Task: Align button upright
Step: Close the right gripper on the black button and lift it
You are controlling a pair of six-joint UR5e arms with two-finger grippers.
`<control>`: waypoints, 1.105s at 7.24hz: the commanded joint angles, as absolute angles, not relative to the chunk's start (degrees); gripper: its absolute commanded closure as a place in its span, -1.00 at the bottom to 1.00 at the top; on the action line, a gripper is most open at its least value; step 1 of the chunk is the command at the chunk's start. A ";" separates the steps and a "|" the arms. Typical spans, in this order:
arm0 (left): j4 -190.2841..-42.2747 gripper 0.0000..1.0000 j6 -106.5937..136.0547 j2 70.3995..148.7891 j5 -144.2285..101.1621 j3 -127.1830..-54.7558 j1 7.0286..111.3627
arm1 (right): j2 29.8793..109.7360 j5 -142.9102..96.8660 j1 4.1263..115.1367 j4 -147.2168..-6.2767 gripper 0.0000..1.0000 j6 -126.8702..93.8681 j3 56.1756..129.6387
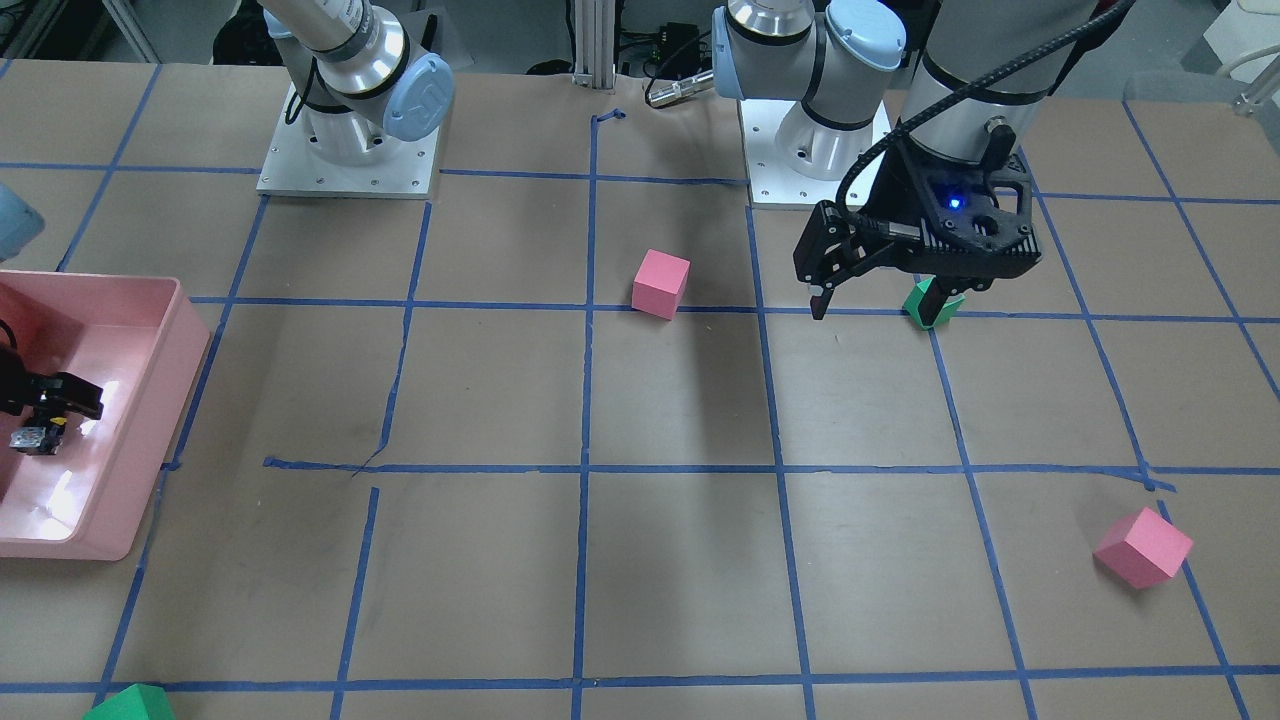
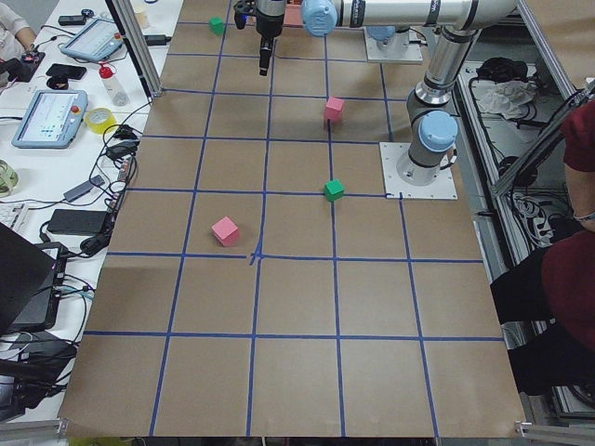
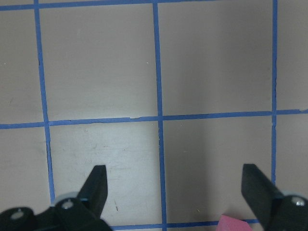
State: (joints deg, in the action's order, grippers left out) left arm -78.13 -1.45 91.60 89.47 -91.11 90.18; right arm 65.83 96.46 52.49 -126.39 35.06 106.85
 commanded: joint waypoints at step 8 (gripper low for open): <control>-78.13 -1.00 -1.41 91.58 89.47 -91.14 90.18 | 73.44 90.02 54.65 -115.80 1.00 24.29 101.25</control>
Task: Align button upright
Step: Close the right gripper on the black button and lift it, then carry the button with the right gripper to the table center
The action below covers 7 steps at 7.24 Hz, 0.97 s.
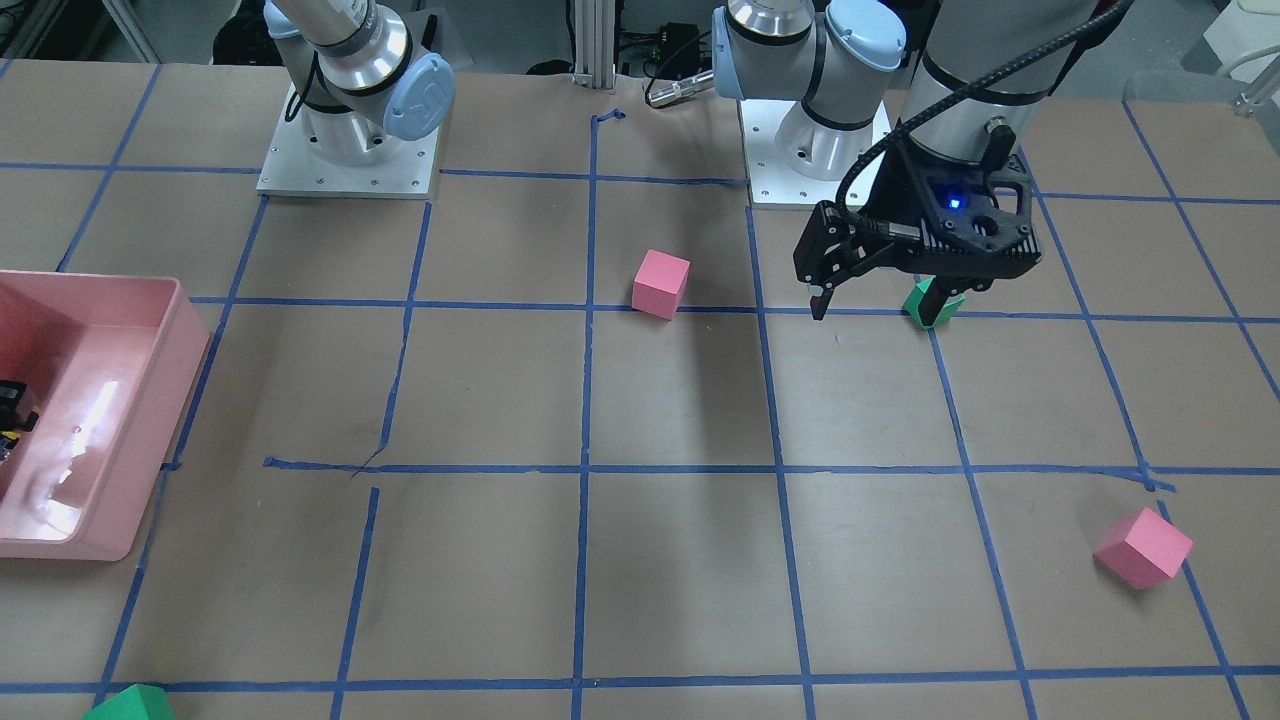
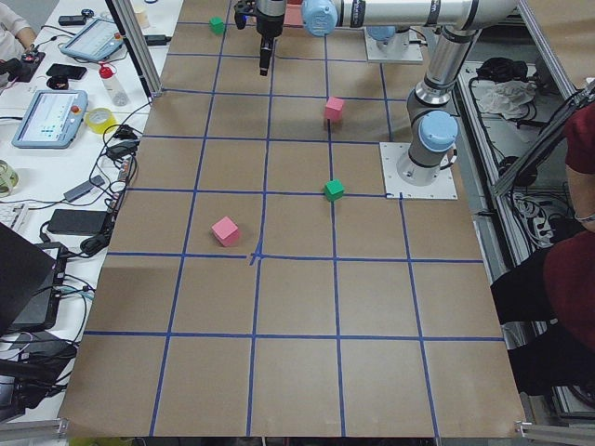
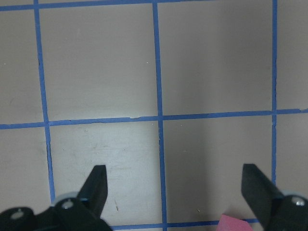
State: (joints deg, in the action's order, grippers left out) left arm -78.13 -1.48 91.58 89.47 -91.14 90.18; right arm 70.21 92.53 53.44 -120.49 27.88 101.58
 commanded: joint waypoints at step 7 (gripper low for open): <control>-78.13 -1.00 -1.32 91.58 89.38 -91.14 90.18 | 72.53 91.05 85.21 -113.73 1.00 10.27 90.99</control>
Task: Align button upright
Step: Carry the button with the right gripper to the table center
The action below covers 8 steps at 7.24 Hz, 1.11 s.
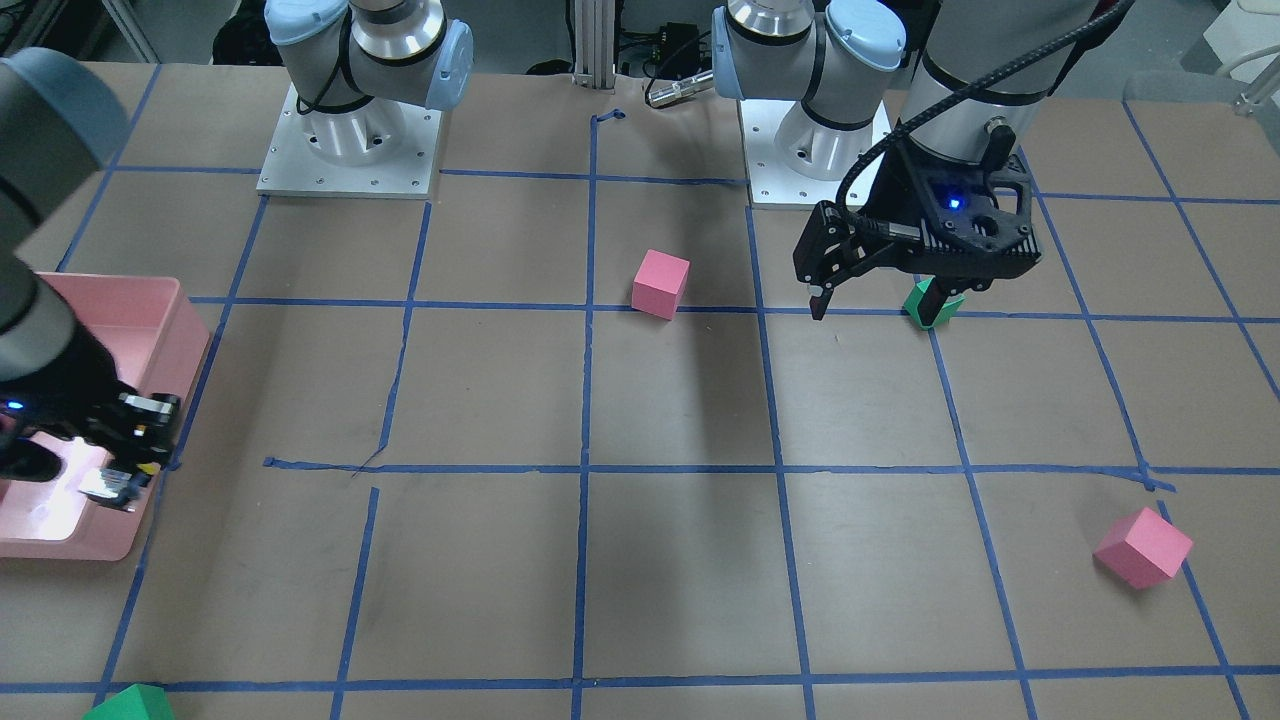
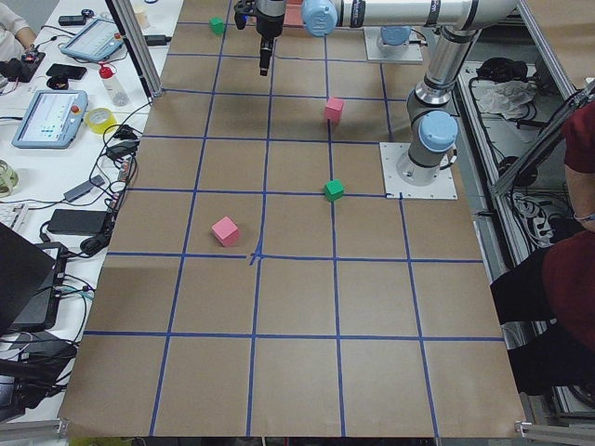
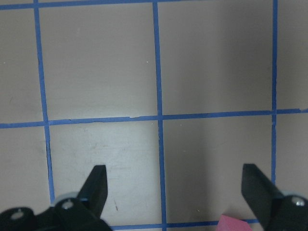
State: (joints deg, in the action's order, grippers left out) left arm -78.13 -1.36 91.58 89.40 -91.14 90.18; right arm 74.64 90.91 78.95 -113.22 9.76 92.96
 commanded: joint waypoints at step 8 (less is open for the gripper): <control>-78.13 -1.00 -1.49 91.49 89.47 -91.14 90.18 | 57.50 91.05 107.91 -128.14 1.00 -1.75 88.26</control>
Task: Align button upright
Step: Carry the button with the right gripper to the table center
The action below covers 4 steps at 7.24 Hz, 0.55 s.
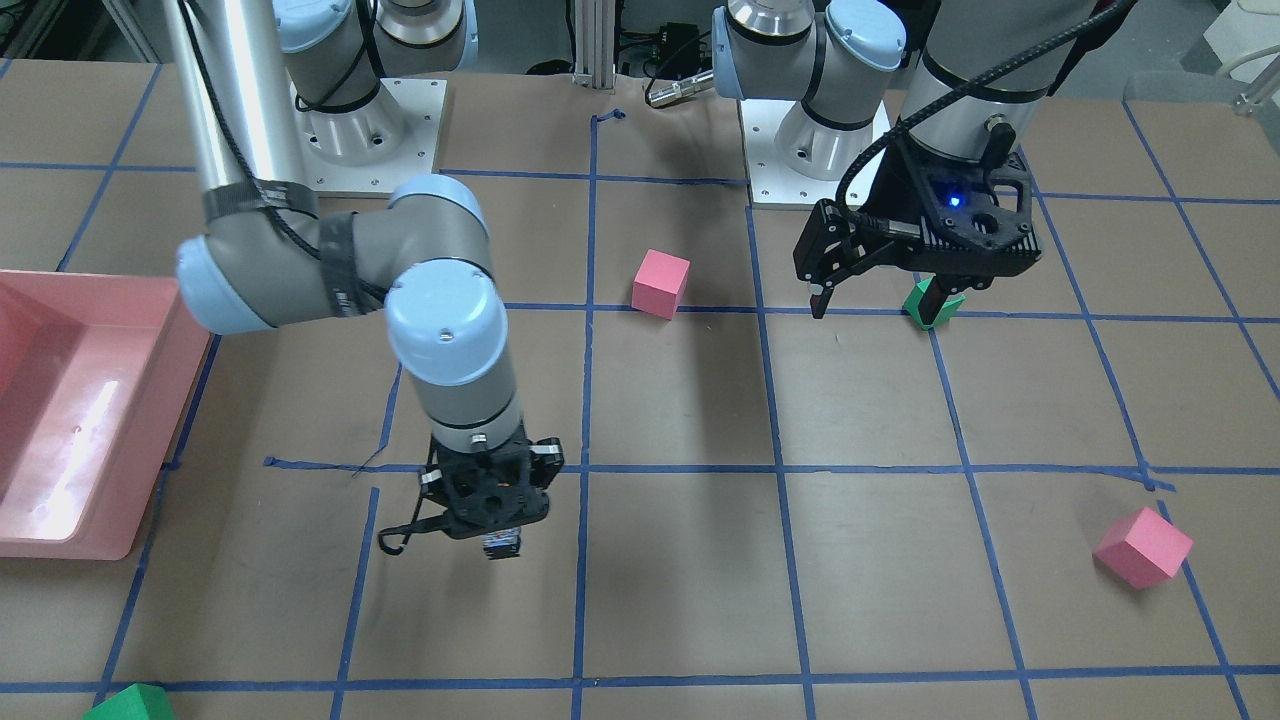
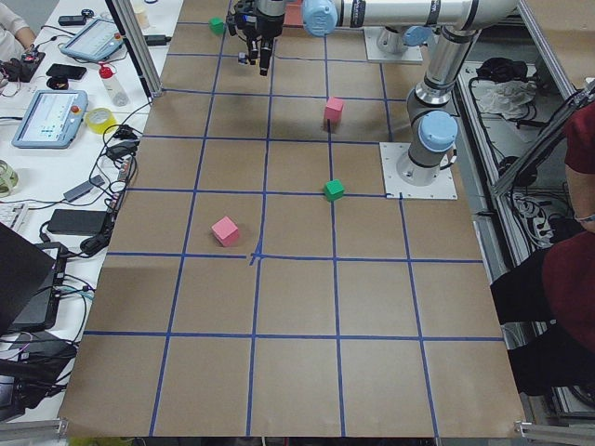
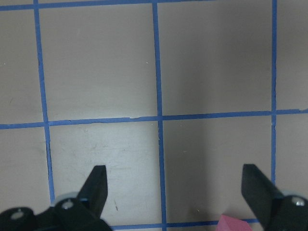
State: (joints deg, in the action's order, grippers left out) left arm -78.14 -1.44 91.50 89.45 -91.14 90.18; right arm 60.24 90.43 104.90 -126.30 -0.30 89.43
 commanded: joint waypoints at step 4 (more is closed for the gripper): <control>-78.13 -1.00 -1.67 91.23 89.39 -91.14 90.18 | 51.68 86.32 110.83 -131.56 1.00 -2.63 82.35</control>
State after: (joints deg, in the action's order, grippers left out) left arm -78.13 -1.65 91.26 89.45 -91.14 90.18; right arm 52.48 87.85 110.32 -130.07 -2.19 82.74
